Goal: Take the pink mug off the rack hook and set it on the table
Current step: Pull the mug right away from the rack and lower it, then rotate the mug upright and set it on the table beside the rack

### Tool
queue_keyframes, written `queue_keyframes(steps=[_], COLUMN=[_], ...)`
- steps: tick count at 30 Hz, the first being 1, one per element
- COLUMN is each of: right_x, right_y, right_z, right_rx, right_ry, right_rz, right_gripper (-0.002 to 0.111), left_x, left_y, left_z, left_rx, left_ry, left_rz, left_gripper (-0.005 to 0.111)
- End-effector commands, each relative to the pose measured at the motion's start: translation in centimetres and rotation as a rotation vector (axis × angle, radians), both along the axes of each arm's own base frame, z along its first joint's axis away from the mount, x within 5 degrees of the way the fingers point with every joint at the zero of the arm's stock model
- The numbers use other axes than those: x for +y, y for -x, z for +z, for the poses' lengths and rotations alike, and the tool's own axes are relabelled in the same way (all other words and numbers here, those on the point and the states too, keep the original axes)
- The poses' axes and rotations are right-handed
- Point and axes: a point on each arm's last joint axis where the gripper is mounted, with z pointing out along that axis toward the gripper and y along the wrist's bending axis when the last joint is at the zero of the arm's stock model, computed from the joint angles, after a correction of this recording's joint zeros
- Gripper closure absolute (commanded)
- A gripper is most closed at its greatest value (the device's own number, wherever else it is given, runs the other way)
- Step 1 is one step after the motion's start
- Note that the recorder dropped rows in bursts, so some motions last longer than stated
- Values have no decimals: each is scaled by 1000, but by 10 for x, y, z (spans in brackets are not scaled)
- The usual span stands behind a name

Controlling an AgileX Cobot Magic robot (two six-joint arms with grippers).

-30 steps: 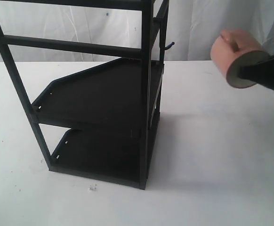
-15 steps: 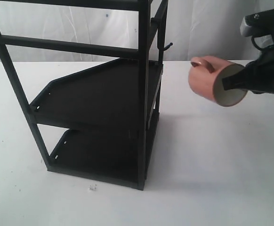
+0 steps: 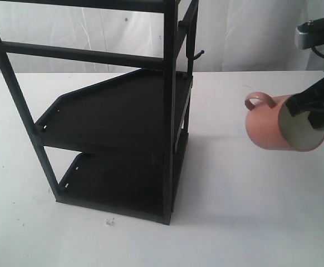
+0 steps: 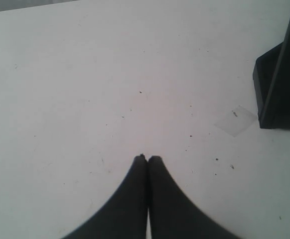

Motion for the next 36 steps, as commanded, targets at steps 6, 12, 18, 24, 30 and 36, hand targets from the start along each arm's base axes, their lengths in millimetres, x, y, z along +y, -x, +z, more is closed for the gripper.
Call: queue_keyframes(steps=[6,12,18,24,30,36], right_x=[20,33,26,26,40,54], right_y=[5,-7,-28,-35,-39,-36], right_z=[-3,-36,-63,-65,-65,-64], right_rx=[108,280,344,290,209,196], right_ry=[-160,-104,-3,-3,-25,-32], right_rz=[205,278,115,81,111,172], right_gripper=[108,108,108,108,108,108], left_x=[0,0,0,0,0,0], left_y=[0,0,0,0,0,0], left_z=[-1,-1,-1,-1,-1,-1], left_rx=[-3,-3,-3,-3,-3,-3], left_ry=[9,9,9,9,9,9], left_rz=[0,0,0,0,0,0], left_gripper=[107,107,107,107,107,107])
